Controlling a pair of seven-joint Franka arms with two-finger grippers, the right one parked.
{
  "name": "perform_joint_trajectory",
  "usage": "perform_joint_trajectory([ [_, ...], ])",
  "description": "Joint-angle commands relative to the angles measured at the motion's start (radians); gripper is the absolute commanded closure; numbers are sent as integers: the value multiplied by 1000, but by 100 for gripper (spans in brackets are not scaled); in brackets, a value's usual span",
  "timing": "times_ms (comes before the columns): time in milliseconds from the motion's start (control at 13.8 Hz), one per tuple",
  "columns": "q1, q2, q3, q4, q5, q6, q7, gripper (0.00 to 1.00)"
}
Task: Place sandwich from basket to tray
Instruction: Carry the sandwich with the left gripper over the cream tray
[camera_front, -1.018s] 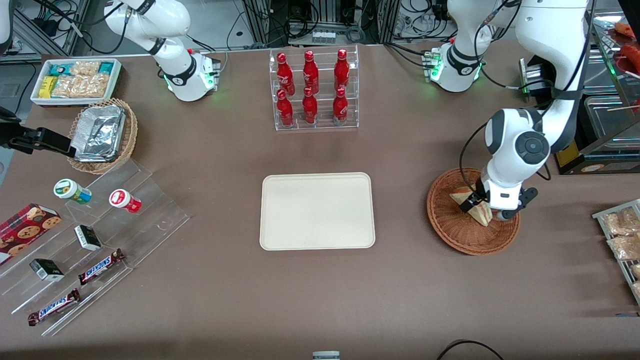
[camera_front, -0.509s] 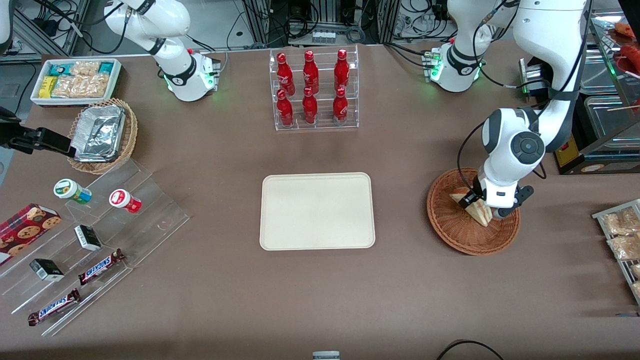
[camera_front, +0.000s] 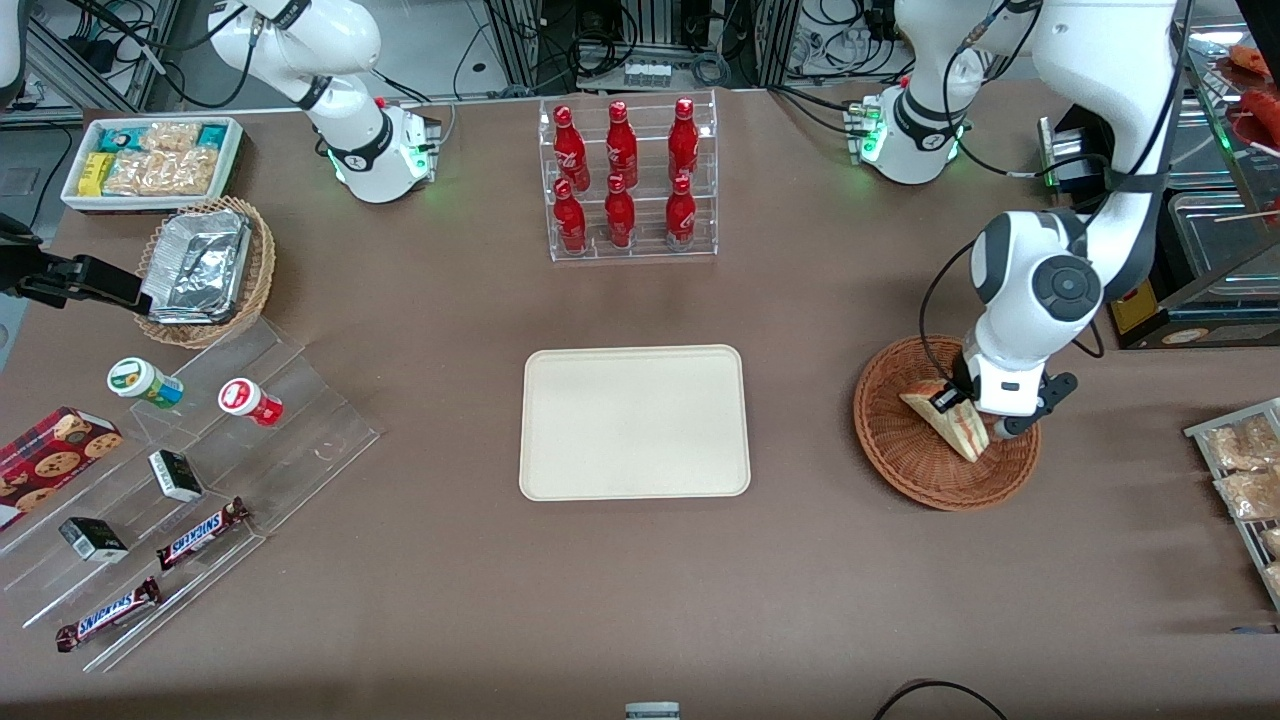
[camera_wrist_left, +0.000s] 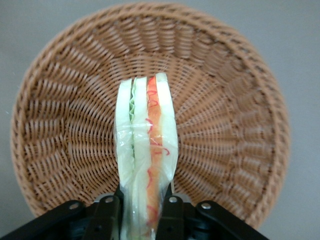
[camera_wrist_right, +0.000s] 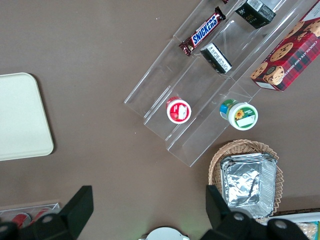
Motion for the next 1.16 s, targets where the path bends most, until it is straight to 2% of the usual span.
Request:
perform_joint_trajectory([
  [0, -19, -75, -1, 152, 13, -284, 48, 100],
  [145, -81, -72, -11, 300, 36, -490, 46, 100],
  [291, -178, -63, -13, 387, 30, -563, 46, 100],
  [509, -334, 4, -13, 476, -19, -544, 39, 100],
  [655, -451, 125, -13, 600, -30, -534, 7, 100],
  [873, -551, 313, -13, 779, -53, -524, -40, 100],
  [1091, -591, 414, -13, 824, -97, -377, -73, 100],
])
